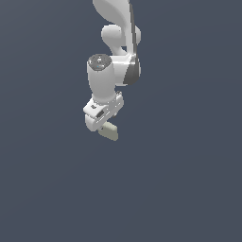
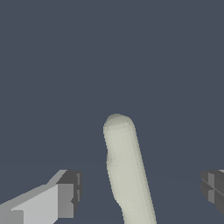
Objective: Pick up the object and move it to a goal position.
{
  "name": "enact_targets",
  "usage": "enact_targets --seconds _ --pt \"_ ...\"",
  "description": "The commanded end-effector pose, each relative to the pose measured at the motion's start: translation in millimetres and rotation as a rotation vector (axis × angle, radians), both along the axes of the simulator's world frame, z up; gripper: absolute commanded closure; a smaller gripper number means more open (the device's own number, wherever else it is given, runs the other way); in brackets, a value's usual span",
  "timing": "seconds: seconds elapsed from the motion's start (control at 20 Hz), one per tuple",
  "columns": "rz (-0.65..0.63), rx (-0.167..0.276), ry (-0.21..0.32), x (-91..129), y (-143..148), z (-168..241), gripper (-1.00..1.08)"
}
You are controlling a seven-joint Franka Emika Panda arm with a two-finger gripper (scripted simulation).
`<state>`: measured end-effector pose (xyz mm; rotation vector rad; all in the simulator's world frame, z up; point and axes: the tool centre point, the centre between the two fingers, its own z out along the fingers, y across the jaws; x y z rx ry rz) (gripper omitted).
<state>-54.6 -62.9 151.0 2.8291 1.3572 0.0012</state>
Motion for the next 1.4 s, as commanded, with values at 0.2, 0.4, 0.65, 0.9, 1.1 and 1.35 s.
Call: enact_targets --seconds 0.2,0.4,0.65,0.9,1.1,1.35 --pt "0.128 0.002 0.002 -7.7 -5.5 -2.9 -0.92" --pt "0.18 0.002 0.002 -10.9 -7.8 -4.1 -0.92" --pt "0.219 0.003 0.003 -13.3 -9.4 -5.0 -0.92" --pt "0.225 0.003 0.003 -13.7 -9.7 -5.1 -0.92" --pt "0.225 0.003 0.003 -13.9 -9.9 -10.3 -0.92" --pt "0.227 0.003 0.003 -14.7 -9.4 -31.3 -0.92"
